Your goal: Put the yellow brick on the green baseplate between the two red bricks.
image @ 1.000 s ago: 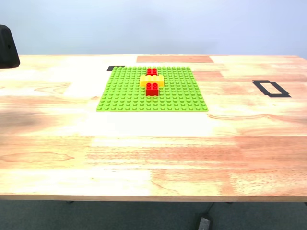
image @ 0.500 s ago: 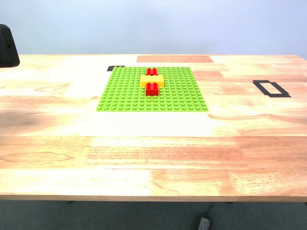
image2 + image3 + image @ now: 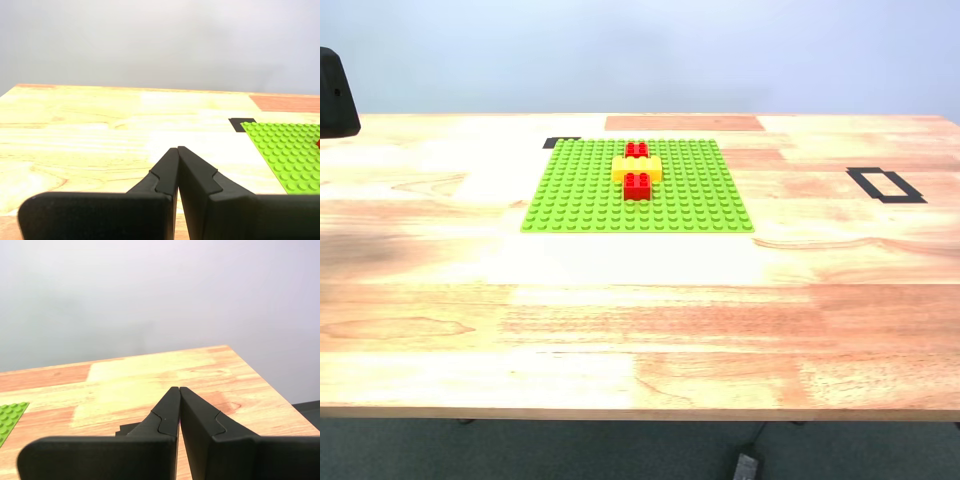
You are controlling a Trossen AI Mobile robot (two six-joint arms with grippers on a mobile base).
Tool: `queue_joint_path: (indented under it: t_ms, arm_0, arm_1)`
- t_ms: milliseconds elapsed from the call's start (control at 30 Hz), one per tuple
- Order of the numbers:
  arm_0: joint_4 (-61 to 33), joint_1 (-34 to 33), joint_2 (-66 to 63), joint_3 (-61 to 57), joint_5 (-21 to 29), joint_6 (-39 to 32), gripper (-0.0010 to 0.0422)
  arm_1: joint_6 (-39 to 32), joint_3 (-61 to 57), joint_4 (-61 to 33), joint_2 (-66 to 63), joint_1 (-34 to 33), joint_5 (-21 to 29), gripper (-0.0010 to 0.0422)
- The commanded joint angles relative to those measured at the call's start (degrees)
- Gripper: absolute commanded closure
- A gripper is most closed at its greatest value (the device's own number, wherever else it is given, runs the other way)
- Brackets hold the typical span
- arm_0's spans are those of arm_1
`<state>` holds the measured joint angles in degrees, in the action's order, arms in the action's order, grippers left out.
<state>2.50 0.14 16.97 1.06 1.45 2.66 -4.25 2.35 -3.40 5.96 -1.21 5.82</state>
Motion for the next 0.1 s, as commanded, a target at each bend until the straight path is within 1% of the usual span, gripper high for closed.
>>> queue_joint_path:
  t_ms: [33,100]
  arm_0:
    - [0.0,0.0,0.0,0.0,0.0,0.0,0.0413]
    - [0.0,0.0,0.0,0.0,0.0,0.0,0.0412]
  arm_1:
    - [0.0,0.0,0.0,0.0,0.0,0.0,0.0413]
    - [0.0,0.0,0.0,0.0,0.0,0.0,0.0413]
